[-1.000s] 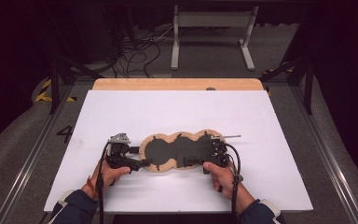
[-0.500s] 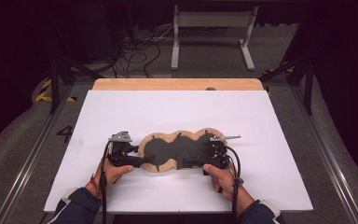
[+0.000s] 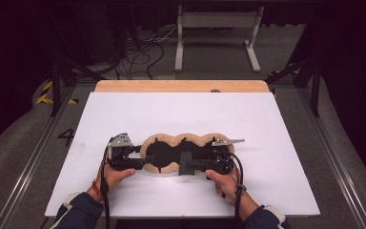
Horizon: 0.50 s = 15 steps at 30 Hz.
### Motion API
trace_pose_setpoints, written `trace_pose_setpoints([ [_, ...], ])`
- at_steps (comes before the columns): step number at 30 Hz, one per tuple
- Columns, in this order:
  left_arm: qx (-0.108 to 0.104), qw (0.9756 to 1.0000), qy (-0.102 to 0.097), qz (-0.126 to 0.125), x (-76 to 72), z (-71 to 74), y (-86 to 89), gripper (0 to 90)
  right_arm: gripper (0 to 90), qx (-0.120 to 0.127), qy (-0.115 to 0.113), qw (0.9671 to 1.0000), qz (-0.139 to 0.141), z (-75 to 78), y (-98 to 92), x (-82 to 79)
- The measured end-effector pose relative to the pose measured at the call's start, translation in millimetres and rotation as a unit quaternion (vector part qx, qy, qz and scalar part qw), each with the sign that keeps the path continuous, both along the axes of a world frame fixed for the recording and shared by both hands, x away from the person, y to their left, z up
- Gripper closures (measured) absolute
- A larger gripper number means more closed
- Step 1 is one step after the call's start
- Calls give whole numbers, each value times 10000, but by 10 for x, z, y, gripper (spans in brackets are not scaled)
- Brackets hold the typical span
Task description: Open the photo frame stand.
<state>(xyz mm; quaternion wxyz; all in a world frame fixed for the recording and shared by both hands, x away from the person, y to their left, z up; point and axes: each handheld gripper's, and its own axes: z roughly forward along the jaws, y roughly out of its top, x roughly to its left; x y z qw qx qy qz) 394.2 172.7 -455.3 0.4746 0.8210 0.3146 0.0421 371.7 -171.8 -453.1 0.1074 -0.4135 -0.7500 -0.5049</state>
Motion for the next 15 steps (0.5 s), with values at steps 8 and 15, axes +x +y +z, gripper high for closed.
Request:
trace_pose_setpoints([
  [8,109,9989,220,-402,1,-66,-79,357,766,-111,-233,9997,55,29,21,-20],
  [15,189,9995,-132,-227,-40,12,-72,443,783,-196,-307,9993,11,36,15,-8],
])
